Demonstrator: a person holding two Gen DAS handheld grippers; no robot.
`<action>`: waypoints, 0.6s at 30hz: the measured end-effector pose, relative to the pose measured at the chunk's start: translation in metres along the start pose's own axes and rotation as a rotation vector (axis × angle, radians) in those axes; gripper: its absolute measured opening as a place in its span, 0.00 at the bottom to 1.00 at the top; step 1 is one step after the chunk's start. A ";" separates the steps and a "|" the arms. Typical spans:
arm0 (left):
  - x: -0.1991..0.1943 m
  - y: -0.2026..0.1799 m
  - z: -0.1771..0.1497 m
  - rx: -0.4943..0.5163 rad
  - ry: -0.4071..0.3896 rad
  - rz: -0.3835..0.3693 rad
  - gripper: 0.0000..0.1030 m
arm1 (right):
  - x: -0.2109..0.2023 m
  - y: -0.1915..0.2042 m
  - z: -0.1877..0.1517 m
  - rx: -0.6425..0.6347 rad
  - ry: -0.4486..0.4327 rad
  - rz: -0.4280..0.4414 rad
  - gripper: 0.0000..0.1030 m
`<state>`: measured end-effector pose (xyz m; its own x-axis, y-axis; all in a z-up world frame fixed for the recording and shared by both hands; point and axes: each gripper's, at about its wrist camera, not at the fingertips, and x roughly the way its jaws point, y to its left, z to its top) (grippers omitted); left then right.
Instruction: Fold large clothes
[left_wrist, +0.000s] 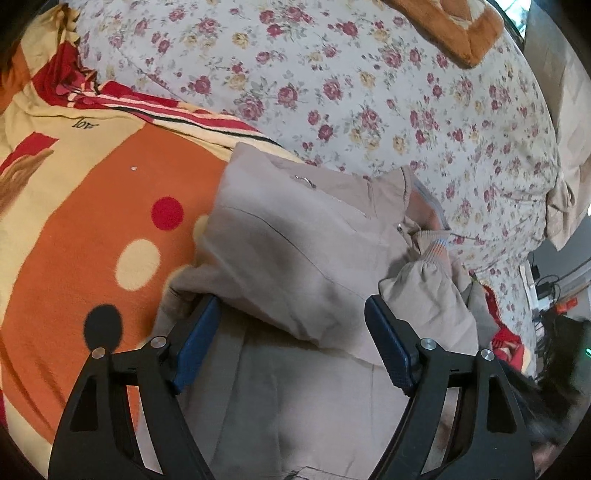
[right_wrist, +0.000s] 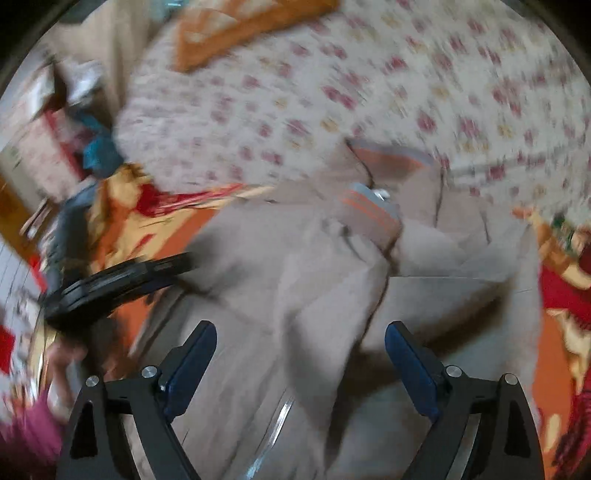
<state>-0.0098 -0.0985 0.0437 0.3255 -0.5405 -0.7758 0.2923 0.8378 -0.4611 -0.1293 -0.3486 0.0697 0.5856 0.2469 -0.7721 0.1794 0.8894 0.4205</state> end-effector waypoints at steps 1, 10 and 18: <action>-0.002 0.002 0.003 -0.003 -0.002 -0.003 0.78 | 0.017 -0.009 0.005 0.048 0.024 -0.016 0.87; -0.036 0.037 0.033 -0.119 -0.062 -0.094 0.78 | -0.003 0.095 -0.021 -0.302 -0.030 0.239 0.74; -0.053 0.044 0.019 -0.146 0.005 -0.218 0.86 | -0.024 0.084 -0.074 -0.319 0.010 0.228 0.79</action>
<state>0.0029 -0.0339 0.0728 0.2641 -0.7093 -0.6535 0.2224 0.7041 -0.6744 -0.1872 -0.2513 0.0886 0.5744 0.4543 -0.6810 -0.2100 0.8858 0.4138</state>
